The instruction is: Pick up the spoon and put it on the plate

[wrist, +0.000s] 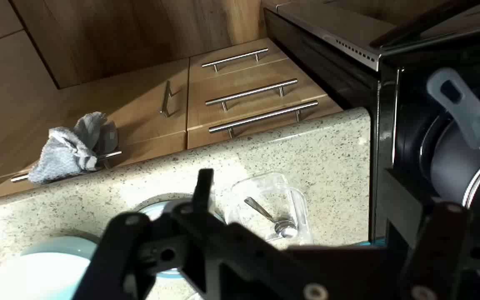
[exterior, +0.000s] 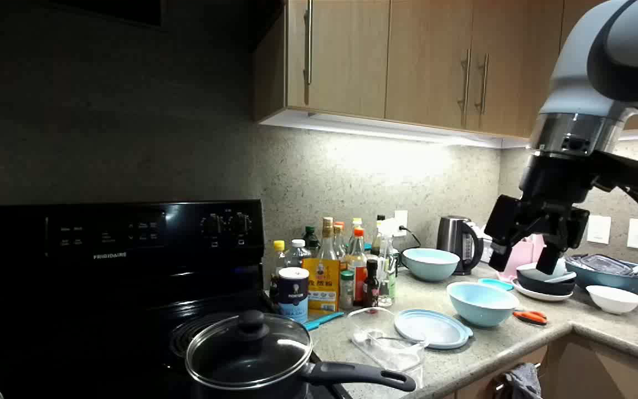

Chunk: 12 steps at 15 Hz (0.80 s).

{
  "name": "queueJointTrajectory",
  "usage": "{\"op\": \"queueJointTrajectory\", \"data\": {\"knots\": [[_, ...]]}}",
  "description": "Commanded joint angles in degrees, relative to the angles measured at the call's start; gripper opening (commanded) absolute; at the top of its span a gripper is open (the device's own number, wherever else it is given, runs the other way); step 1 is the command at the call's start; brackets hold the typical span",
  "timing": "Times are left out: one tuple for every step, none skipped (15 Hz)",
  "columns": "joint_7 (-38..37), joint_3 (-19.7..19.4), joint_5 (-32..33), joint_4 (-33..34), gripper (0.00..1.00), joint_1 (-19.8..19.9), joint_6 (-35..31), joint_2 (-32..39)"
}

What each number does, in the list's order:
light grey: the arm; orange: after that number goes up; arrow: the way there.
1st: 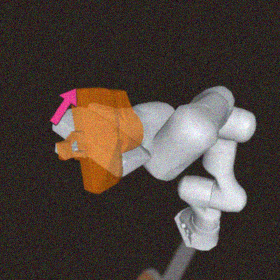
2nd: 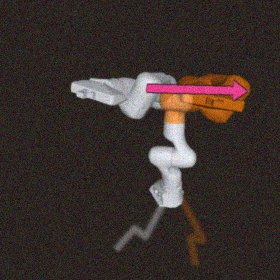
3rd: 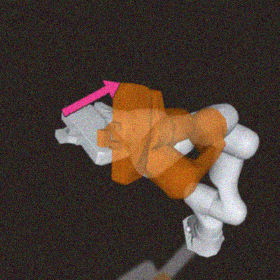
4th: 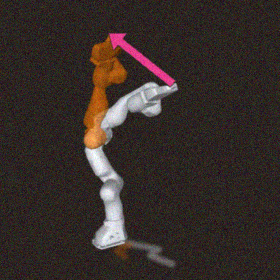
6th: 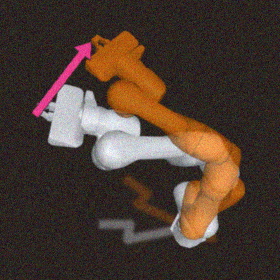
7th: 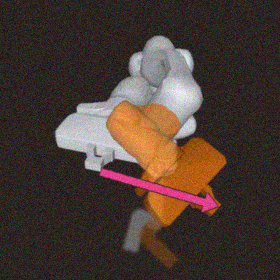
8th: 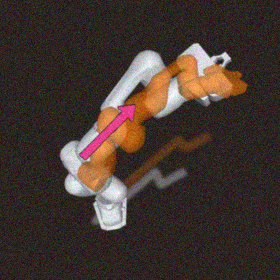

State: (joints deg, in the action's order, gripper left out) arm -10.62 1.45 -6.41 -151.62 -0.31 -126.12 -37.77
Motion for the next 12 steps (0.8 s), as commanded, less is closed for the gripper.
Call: {"op": "queueJointTrajectory", "data": {"knots": [[0.2,0.3,-0.2,0.1,1.00,0.4,0.2,0.0],[0.2,0.3,-0.2,0.1,1.00,0.4,0.2,0.0],[0.2,0.3,-0.2,0.1,1.00,0.4,0.2,0.0],[0.2,0.3,-0.2,0.1,1.00,0.4,0.2,0.0],[0.2,0.3,-0.2,0.1,1.00,0.4,0.2,0.0],[0.2,0.3,-0.2,0.1,1.00,0.4,0.2,0.0],[0.2,0.3,-0.2,0.1,1.00,0.4,0.2,0.0],[0.2,0.3,-0.2,0.1,1.00,0.4,0.2,0.0],[0.2,0.3,-0.2,0.1,1.00,0.4,0.2,0.0],[0.2,0.3,-0.2,0.1,1.00,0.4,0.2,0.0],[-0.6,0.6,-0.6,1.0,1.00,0.3,-0.1,1.2],[-0.7,0.8,-0.7,1.8,1.00,0.2,-1.1,2.7]]}}
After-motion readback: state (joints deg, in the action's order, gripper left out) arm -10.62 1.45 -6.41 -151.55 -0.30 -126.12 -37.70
